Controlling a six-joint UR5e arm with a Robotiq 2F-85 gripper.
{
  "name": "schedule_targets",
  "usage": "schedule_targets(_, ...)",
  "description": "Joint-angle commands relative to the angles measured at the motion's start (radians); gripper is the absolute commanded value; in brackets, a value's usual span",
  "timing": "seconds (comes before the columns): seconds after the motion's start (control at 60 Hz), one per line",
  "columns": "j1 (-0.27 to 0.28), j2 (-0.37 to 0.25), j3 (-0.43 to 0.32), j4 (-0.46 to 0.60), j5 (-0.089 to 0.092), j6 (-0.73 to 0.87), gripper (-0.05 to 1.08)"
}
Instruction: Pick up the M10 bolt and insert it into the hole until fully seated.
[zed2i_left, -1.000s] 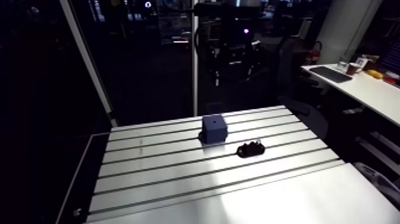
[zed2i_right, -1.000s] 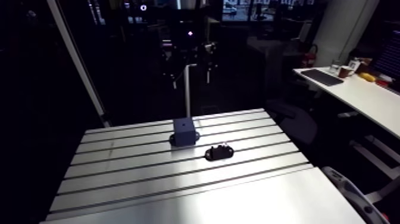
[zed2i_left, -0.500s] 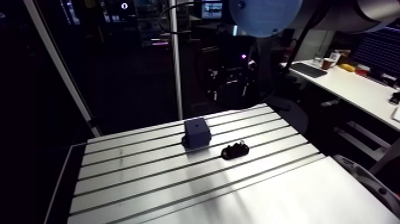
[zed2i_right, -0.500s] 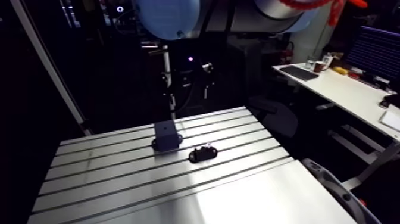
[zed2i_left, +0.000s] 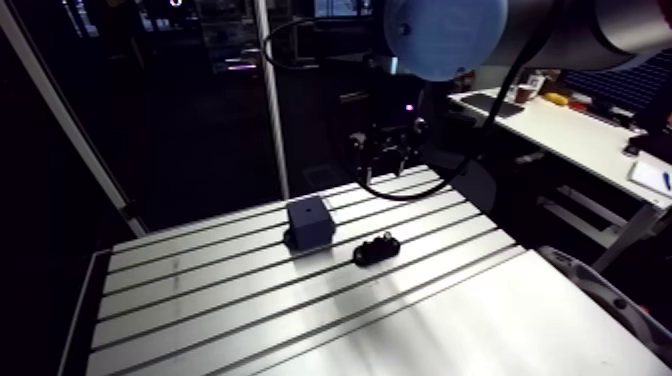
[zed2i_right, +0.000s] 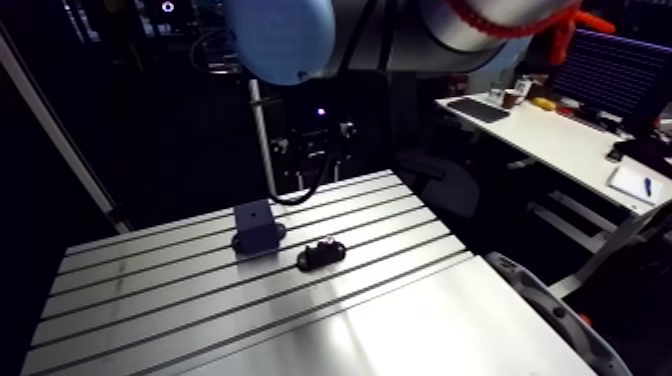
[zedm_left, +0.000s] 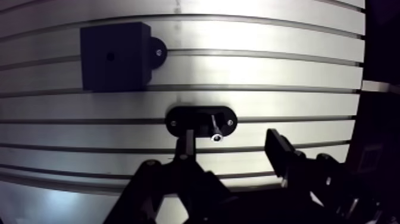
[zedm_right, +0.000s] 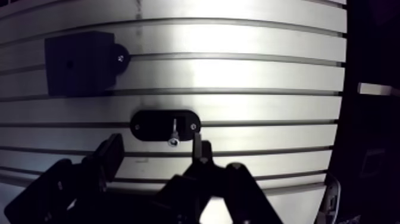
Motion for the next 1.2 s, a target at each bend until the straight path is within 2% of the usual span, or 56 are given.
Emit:
schedule_targets(0.017, -0.017, 0.015, 0.022, -0.018, 0.005, -0.026, 0.41)
schedule_targets(0.083, -0.025, 0.019, 0.031, -0.025, 0.005, -0.031, 0.47)
schedule_targets(0.517, -0.03, 0.038, 0.082, -0.066, 0.004, -0.045, 0.56)
schedule_targets(0.85, -0.037, 0.068, 0.098, -0.084, 0.002, -0.047, 0.59)
schedule_targets(1.2, -0.038, 0.07, 0.102, -0.082, 0.004, -0.047, 0.59)
